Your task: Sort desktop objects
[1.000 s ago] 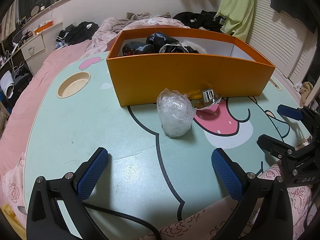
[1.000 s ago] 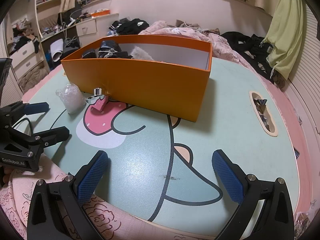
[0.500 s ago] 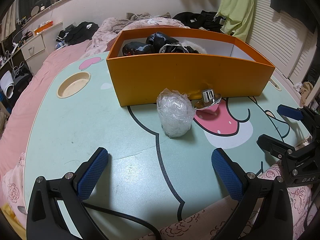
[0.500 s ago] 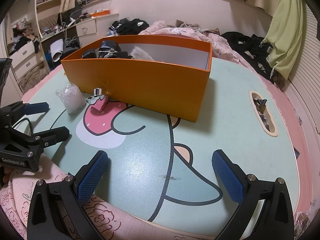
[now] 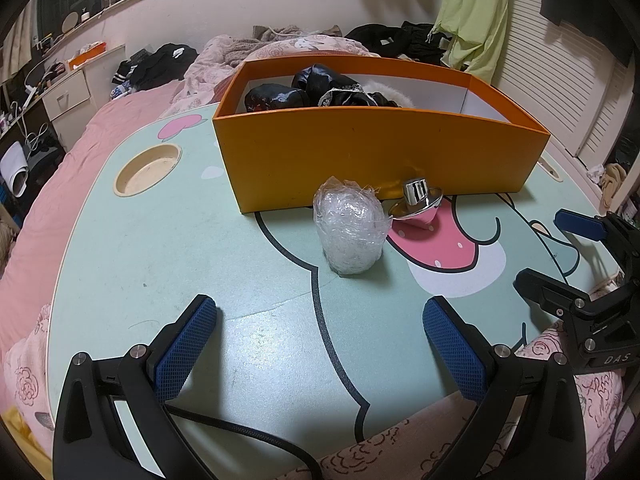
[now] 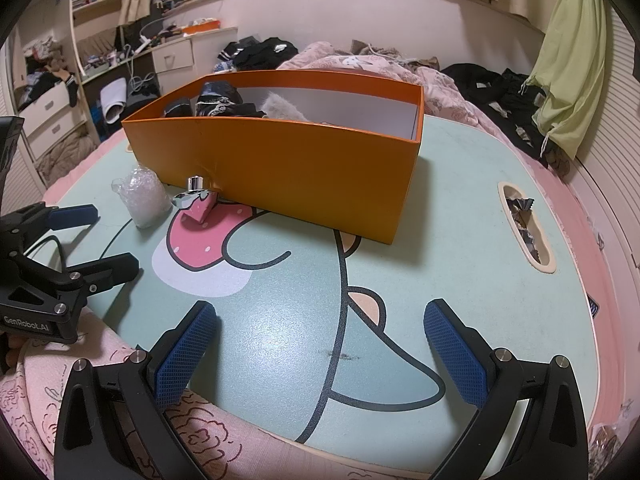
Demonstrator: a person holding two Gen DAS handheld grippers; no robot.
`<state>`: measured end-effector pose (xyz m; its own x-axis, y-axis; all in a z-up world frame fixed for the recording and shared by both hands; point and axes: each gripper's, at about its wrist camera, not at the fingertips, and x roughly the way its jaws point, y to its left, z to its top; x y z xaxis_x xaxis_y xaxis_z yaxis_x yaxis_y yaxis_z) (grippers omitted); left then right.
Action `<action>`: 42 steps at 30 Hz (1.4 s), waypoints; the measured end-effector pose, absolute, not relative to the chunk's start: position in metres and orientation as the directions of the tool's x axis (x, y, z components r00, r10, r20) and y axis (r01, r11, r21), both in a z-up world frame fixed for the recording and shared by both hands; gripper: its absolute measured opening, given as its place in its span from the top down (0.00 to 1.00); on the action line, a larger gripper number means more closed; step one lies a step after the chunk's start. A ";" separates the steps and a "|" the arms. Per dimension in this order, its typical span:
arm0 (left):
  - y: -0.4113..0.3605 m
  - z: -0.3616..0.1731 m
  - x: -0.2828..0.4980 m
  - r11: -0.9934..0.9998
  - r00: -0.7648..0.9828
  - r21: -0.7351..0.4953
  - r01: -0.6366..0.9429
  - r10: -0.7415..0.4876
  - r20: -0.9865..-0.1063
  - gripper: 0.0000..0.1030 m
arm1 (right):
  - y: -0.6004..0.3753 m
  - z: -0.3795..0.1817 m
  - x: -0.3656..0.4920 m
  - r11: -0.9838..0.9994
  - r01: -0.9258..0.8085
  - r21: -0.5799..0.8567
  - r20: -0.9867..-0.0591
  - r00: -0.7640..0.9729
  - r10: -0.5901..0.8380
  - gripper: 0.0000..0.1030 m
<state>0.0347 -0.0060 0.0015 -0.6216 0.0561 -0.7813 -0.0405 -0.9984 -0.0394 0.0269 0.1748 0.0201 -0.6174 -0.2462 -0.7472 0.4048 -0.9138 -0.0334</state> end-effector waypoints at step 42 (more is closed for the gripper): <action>0.003 0.032 0.014 -0.987 -0.661 -0.122 -0.101 0.158 -0.734 0.72 | 0.175 0.019 0.028 -0.914 0.404 -0.033 -0.746 -0.619 -0.246 0.00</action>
<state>0.0142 0.0029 0.0324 -0.6605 0.1581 -0.7340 -0.1008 -0.9874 -0.1219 0.0276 0.1754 0.0192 -0.6186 -0.2465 -0.7460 0.4043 -0.9140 -0.0332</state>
